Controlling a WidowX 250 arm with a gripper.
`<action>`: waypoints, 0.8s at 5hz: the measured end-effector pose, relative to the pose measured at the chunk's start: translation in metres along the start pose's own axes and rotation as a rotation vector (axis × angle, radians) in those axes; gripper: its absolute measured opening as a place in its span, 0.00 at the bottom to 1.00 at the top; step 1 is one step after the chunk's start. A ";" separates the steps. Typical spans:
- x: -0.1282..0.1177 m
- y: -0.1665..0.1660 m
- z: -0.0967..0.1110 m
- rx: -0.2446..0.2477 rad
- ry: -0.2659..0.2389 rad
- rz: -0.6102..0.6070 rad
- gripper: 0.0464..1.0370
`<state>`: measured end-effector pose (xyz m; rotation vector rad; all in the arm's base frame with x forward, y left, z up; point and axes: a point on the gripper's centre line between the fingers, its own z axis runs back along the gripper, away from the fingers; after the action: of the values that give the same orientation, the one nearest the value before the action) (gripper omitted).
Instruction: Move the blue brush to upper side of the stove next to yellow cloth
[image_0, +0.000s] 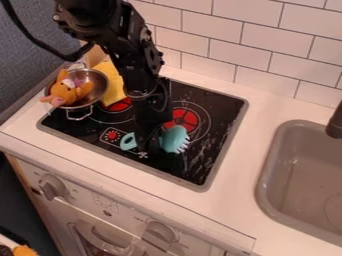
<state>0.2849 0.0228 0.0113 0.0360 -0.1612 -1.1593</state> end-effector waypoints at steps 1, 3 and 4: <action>-0.001 0.002 0.007 0.028 0.001 -0.003 0.33; 0.003 0.027 0.034 0.116 -0.016 0.002 0.33; 0.010 0.046 0.047 0.161 -0.034 -0.014 0.33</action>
<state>0.3239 0.0349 0.0644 0.1597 -0.2844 -1.1589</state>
